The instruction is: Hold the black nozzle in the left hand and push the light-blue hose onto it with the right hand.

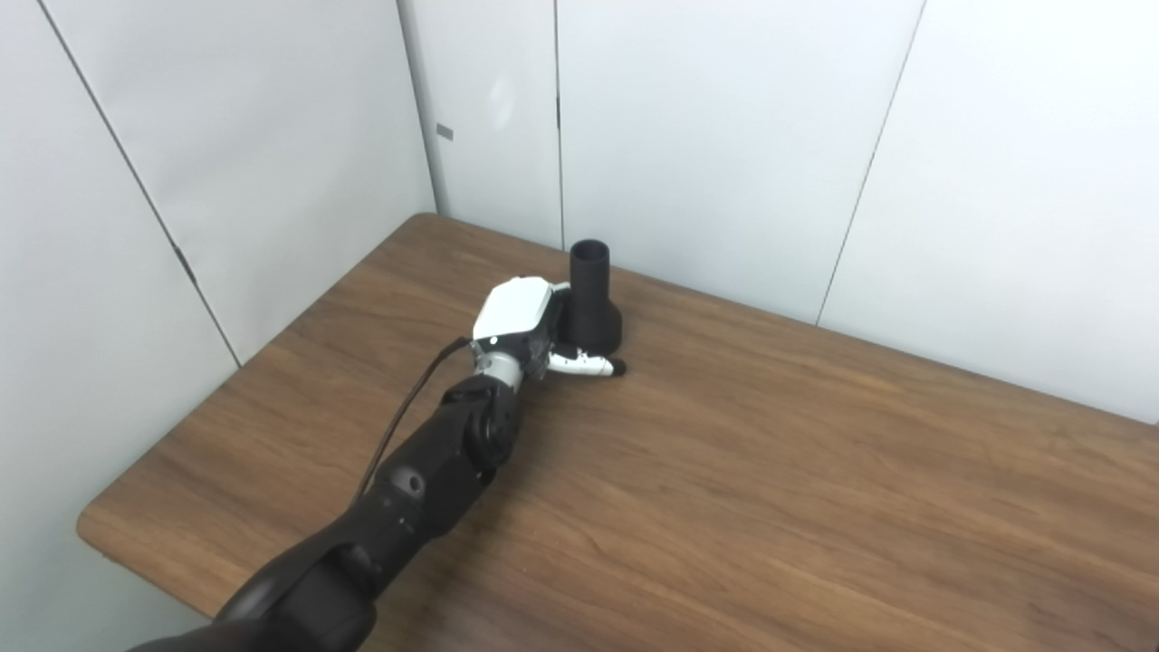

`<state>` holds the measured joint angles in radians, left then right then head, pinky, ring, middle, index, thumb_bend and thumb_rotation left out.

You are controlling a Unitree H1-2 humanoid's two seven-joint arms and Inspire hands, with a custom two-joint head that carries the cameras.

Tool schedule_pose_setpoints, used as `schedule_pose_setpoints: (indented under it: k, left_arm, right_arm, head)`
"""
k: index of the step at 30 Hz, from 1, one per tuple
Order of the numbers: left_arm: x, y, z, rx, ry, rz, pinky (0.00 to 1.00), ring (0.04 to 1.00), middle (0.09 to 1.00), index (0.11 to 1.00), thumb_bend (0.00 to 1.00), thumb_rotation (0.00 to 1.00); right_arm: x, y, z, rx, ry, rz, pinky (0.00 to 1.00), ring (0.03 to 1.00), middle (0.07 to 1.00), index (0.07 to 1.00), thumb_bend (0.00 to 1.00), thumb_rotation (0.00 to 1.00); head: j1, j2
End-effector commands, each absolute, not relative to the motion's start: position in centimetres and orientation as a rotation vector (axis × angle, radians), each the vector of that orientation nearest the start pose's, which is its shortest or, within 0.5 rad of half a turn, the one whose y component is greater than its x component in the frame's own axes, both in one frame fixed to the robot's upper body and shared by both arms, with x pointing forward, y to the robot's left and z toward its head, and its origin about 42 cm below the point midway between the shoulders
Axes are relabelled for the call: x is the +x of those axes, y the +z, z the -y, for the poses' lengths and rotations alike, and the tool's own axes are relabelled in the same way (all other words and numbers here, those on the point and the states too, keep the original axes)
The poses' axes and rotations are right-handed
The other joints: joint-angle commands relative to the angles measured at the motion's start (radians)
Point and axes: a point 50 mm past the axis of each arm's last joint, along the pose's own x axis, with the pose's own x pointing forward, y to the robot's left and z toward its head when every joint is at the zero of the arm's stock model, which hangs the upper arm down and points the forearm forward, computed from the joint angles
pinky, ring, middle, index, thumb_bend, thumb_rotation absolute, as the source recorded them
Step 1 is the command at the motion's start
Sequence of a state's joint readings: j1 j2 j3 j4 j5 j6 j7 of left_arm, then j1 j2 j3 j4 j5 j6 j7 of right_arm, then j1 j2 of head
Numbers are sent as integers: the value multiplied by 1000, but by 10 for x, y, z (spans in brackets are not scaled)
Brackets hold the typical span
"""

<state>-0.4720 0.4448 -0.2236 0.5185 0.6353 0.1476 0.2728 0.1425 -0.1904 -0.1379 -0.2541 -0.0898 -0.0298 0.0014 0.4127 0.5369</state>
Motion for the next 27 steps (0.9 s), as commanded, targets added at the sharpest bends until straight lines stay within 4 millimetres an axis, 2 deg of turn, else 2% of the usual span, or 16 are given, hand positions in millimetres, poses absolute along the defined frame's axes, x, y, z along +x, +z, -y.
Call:
schedule_pose_setpoints:
  k: [1,2,3,4,5,6,11,18,22,25,27]
  left_arm:
    - [421,128,-333,1173,174,0,984,683,587,580,956,235]
    - [419,127,-331,1161,179,29,976,656,562,560,936,196]
    - [418,126,-329,1142,181,45,975,636,535,524,735,131]
    - [417,125,-328,1129,182,55,980,626,513,503,633,67]
    - [416,124,-327,1117,185,66,984,620,499,490,570,27]
    - [415,122,-325,1111,188,74,974,621,498,480,548,13]
    - [414,114,-317,1108,140,100,938,612,516,448,522,0]
    - [410,106,-313,1125,111,120,880,591,501,463,524,0]
    - [408,104,-313,1140,90,96,892,602,505,462,524,0]
    - [403,102,-314,1150,87,104,848,585,514,458,522,0]
    - [398,100,-315,1162,76,123,811,543,502,467,524,0]
  right_arm:
    - [235,159,308,-348,-139,244,478,606,640,590,287,444]
    - [235,160,307,-351,-139,241,474,604,639,589,285,446]
    - [235,161,307,-352,-139,239,474,604,640,589,282,448]
    - [234,161,307,-353,-140,237,474,603,639,588,281,449]
    - [234,162,307,-353,-140,236,473,602,639,587,281,451]
    - [234,162,307,-352,-140,237,471,600,638,587,278,450]
    - [233,164,305,-351,-142,242,470,601,636,583,270,429]
    - [233,164,304,-343,-138,243,483,609,643,589,265,394]
    - [233,164,302,-339,-136,248,482,608,643,587,255,357]
    - [233,164,299,-348,-140,259,469,599,636,583,254,330]
    - [234,165,297,-340,-144,262,462,593,633,584,259,331]
  head:
    - [-3,2]
    - [-3,2]
    - [-4,4]
    - [-5,5]
    - [-6,6]
    - [-6,7]
    - [-10,11]
    - [-15,13]
    - [-26,13]
    - [-58,16]
    - [-110,14]
